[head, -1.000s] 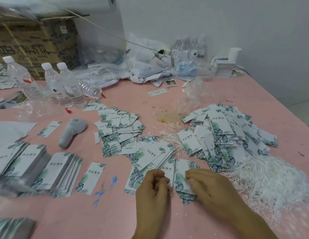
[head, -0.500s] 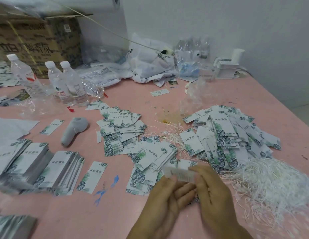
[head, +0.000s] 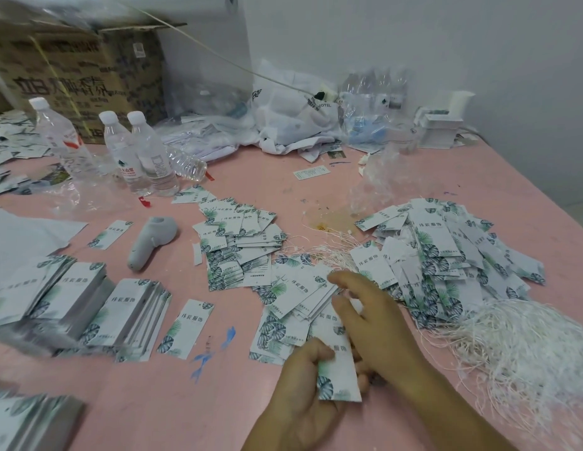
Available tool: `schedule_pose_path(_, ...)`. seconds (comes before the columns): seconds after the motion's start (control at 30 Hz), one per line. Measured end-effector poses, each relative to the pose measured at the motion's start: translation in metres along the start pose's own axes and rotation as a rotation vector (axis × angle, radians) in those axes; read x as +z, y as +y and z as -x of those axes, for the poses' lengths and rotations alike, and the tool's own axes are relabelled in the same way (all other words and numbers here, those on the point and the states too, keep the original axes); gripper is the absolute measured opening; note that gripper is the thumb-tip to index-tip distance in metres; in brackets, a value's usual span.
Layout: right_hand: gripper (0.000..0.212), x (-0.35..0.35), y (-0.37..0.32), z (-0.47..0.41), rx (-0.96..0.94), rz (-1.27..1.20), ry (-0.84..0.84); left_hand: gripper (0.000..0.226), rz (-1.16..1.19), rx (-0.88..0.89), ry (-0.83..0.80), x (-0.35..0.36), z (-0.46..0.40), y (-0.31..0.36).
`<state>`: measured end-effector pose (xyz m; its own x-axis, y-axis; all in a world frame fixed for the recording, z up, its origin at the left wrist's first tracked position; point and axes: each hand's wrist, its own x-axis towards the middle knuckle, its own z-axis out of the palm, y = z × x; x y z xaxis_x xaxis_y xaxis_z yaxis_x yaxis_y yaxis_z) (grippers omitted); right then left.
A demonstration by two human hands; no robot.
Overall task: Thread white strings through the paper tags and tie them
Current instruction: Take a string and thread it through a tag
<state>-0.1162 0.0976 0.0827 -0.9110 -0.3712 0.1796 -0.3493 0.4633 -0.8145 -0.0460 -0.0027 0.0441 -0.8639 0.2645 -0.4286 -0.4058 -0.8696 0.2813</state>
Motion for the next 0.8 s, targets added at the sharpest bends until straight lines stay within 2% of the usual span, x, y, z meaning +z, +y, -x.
schedule_pose_path(0.07,0.037,0.004,-0.006,-0.02,0.035,0.061,-0.171,0.038,-0.072,-0.069,0.0,-0.001,0.003,-0.001)
schedule_pose_path(0.13,0.059,0.013,-0.012,-0.035,0.016,0.229,-0.327,0.039,-0.128,-0.131,-0.019,-0.001,0.004,0.0)
schedule_pose_path(0.23,0.086,0.03,-0.014,-0.045,-0.011,0.488,-0.441,0.039,-0.163,-0.161,-0.029,-0.001,0.003,-0.001)
schedule_pose_path(0.3,0.08,0.039,-0.011,-0.043,-0.068,0.668,-0.433,0.043,-0.185,-0.167,-0.016,-0.002,0.003,-0.001)
schedule_pose_path(0.37,0.059,0.041,-0.008,-0.038,-0.123,0.725,-0.398,0.05,-0.217,-0.173,0.003,-0.001,0.003,0.0)
schedule_pose_path(0.47,0.033,0.032,-0.004,-0.034,-0.204,0.611,-0.396,0.06,-0.241,-0.169,0.024,0.0,0.003,-0.001)
schedule_pose_path(0.53,0.031,0.02,0.001,-0.032,-0.232,0.473,-0.376,0.051,-0.253,-0.172,-0.002,0.002,0.003,-0.001)
schedule_pose_path(0.7,0.021,-0.021,0.004,0.003,-0.062,-0.151,0.03,0.039,-0.156,-0.096,-0.08,0.008,0.007,0.002)
schedule_pose_path(0.8,0.019,-0.035,0.012,0.031,0.022,-0.334,0.195,0.033,-0.051,-0.032,-0.059,0.013,0.006,0.002)
